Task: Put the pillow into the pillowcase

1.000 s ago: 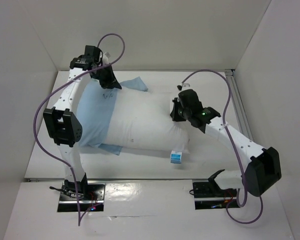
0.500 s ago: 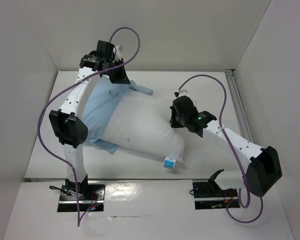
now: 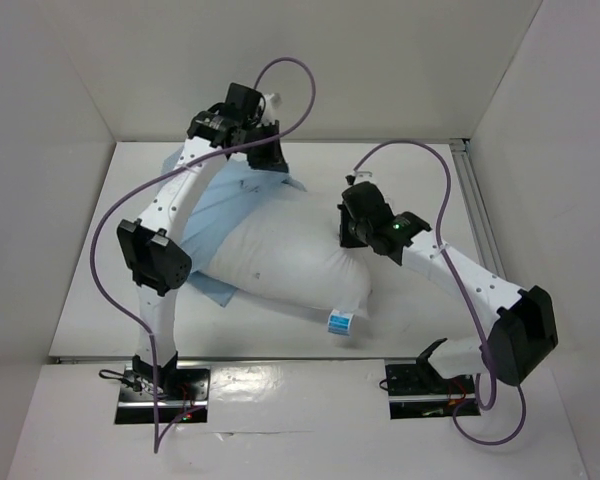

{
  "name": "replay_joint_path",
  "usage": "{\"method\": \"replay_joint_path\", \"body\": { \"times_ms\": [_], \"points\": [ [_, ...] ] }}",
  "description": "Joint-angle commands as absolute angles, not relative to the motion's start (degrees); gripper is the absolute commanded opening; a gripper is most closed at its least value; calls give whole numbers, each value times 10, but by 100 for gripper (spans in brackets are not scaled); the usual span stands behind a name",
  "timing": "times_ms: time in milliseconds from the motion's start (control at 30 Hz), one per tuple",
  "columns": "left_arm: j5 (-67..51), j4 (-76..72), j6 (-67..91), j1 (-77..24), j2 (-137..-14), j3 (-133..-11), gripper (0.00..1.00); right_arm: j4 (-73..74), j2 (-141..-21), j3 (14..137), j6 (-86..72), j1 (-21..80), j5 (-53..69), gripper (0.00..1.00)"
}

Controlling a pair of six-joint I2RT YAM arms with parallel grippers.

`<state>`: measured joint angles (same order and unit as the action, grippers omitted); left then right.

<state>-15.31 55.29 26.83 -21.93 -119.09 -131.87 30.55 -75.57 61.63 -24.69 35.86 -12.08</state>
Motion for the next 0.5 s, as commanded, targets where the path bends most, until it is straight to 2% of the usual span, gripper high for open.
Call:
{"method": "replay_joint_path", "body": {
  "times_ms": [0,67,167,300,400,467],
  "points": [
    [-324,484,304,-285,-1177,-1388,0,241,-787,754,-229,370,-96,0],
    [-394,432,353,-298,-1158,-1388,0,241,-792,820,-223,381,-96,0],
    [-423,385,400,-327,-1114,-1341,0,229,-761,824,-231,381,-89,0],
    [-385,356,405,-345,-1106,-1291,0,223,-714,738,-271,381,-154,0],
    [-361,381,396,-332,-1135,-1302,1,231,-694,667,-302,355,-171,0],
    [-352,408,376,-318,-1135,-1316,11,231,-694,644,-302,343,-171,0]
  ]
}}
